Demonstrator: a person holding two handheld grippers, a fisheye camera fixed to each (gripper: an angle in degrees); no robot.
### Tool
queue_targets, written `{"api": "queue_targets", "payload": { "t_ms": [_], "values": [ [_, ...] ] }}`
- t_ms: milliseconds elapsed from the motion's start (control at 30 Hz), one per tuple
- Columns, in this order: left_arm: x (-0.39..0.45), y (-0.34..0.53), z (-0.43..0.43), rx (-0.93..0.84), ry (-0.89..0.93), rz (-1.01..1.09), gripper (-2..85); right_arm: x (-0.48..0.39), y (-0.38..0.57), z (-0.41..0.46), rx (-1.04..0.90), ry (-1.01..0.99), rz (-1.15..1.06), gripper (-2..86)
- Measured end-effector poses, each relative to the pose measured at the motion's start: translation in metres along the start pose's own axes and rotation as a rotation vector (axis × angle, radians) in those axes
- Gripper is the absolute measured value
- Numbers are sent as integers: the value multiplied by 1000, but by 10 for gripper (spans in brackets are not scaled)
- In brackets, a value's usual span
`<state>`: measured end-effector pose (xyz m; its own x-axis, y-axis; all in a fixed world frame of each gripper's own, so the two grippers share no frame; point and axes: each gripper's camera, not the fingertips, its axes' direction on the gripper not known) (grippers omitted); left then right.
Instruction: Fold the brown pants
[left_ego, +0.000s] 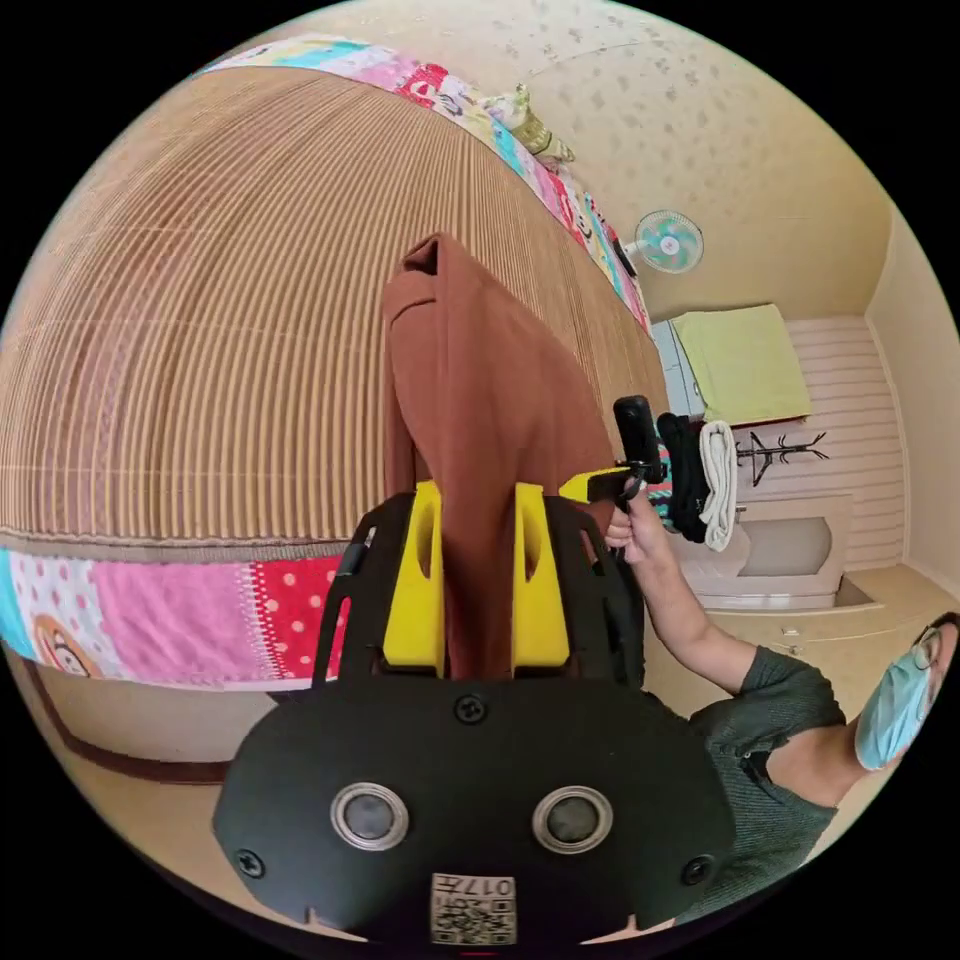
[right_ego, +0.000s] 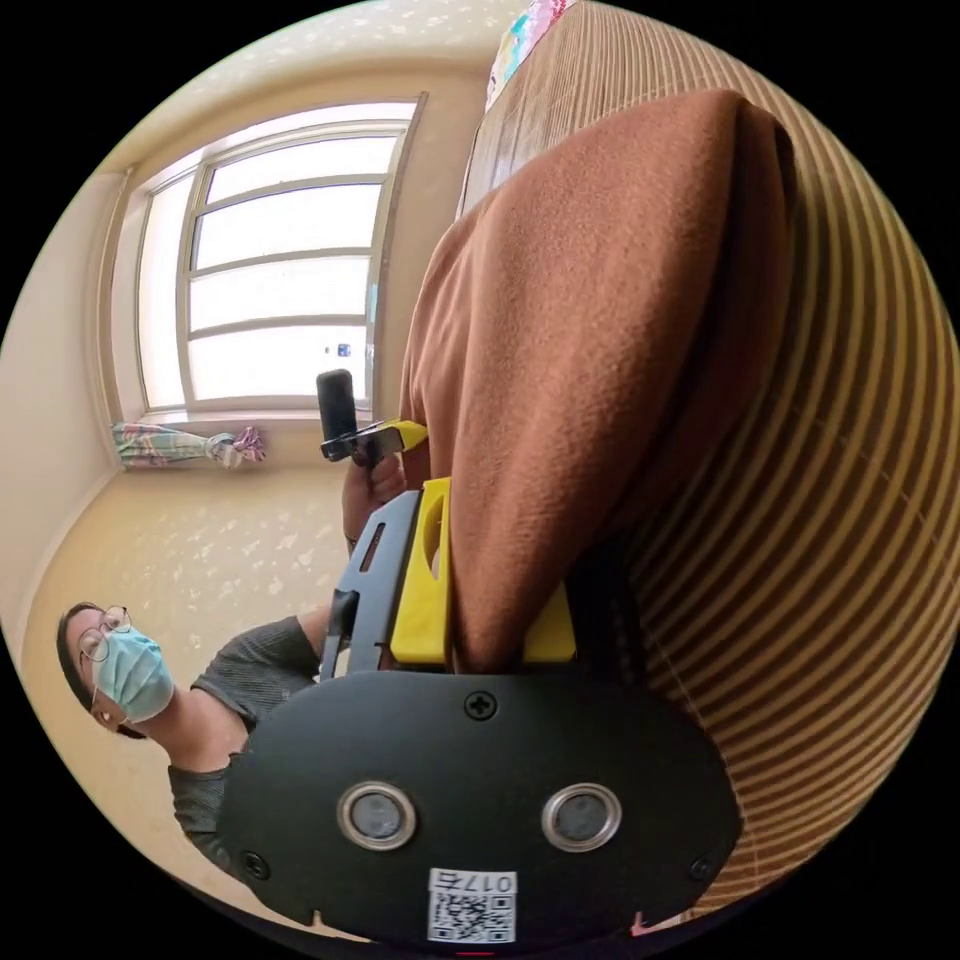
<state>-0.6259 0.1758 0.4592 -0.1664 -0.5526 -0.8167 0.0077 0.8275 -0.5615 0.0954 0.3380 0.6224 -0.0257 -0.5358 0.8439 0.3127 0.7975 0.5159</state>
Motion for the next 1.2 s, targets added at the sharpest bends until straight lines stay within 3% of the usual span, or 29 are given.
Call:
{"api": "queue_targets", "payload": {
  "t_ms": [100,167,267,333,567,700,800,900,1033,1100,1167,1200],
  "values": [
    [-46,40,-93,232,-110,-124,132,-6,-47,58,78,-32,58,86],
    [-67,117,-160,503,-127,-194,137,-9,-74,91,113,-35,65,89],
    [-86,239,-195,773,-56,-248,135,-24,-123,144,104,-20,71,92],
    [-95,305,-192,852,-42,-295,127,-33,-151,187,152,-37,132,98],
    [-151,463,-139,789,92,-561,118,-62,-236,306,199,-116,92,123],
    [-173,479,-143,783,171,-562,122,-102,-269,342,-60,-202,-106,151],
    [-185,459,-164,807,218,-470,124,-124,-221,331,-260,46,-219,87],
    [-188,410,-190,791,326,-297,134,-127,-134,278,-296,149,-355,44],
    [-188,345,-227,796,640,-95,148,-103,5,155,-83,67,-281,17],
    [-189,338,-239,857,784,-94,111,-102,72,102,43,18,-264,11],
    [-199,332,-232,913,1129,-124,27,-109,134,57,149,87,-214,8],
    [-201,331,-228,924,1211,-128,4,-120,173,32,210,176,-184,6]
  ]
}}
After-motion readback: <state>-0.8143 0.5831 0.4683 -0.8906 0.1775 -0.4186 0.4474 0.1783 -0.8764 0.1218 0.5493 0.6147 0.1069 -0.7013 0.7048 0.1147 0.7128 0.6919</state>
